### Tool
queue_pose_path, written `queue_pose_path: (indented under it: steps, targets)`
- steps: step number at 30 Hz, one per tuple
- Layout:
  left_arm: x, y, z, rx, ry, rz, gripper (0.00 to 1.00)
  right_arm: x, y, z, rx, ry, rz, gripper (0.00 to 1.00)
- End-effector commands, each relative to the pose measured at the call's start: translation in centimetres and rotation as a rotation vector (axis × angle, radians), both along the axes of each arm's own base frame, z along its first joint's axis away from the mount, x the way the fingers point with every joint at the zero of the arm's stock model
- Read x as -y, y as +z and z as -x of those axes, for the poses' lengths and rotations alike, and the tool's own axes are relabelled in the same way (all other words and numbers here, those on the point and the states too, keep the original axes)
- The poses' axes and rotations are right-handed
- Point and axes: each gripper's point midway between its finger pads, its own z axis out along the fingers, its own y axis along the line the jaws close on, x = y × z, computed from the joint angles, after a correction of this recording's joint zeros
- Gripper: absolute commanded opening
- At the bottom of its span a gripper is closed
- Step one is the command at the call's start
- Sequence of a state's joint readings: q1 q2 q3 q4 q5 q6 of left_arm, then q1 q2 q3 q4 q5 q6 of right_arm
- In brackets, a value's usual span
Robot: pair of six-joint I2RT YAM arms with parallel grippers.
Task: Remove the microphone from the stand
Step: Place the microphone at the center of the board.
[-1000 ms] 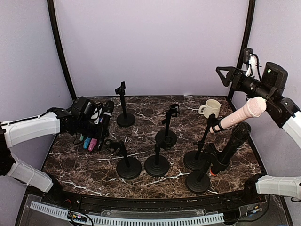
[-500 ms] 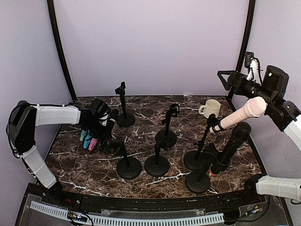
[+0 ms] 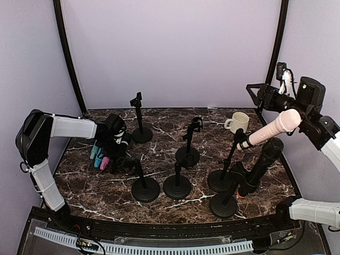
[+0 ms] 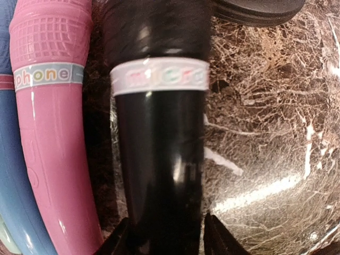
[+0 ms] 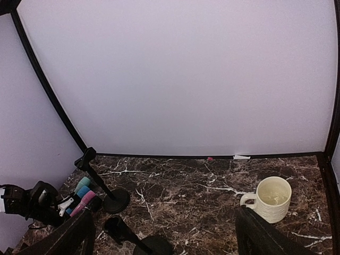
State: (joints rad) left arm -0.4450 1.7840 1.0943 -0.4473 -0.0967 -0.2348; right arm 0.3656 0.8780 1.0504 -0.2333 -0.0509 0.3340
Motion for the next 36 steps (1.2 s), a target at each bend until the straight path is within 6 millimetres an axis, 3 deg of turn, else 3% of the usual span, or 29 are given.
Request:
queue_pose_path:
  steps: [1, 7, 12, 20, 23, 27, 30, 36]
  targets:
    - [-0.5, 0.5, -0.4, 0.002, 0.002, -0.023, 0.50, 0.4, 0.7, 0.1, 0.032, -0.014, -0.012, 0.92]
    - [-0.3, 1.2, -0.6, 0.020, 0.004, -0.009, 0.51, 0.7, 1.1, 0.3, 0.041, -0.025, -0.011, 0.92]
    - [0.2, 4.4, -1.2, 0.095, -0.002, 0.040, 0.52, 0.9, 0.7, 0.7, 0.021, -0.029, 0.018, 0.93]
    - [0.6, 13.4, -1.9, 0.327, -0.032, 0.135, 0.63, 2.7, -0.6, 1.8, -0.031, -0.101, 0.044, 0.98]
    - [1.7, 18.2, -1.4, 0.459, -0.108, 0.209, 0.63, 3.0, -1.8, 1.9, -0.054, -0.121, 0.030, 0.98]
    - [5.6, 24.5, 1.0, 0.642, -0.295, 0.324, 0.63, 3.7, -3.6, 2.0, -0.084, -0.158, 0.007, 0.98]
    - [10.9, 28.9, 4.2, 0.761, -0.492, 0.436, 0.64, 3.9, -4.8, 2.0, -0.107, -0.175, -0.013, 0.98]
    - [21.0, 33.3, 9.8, 0.858, -0.869, 0.678, 0.63, 4.4, -5.0, 2.5, -0.083, -0.196, -0.069, 0.98]
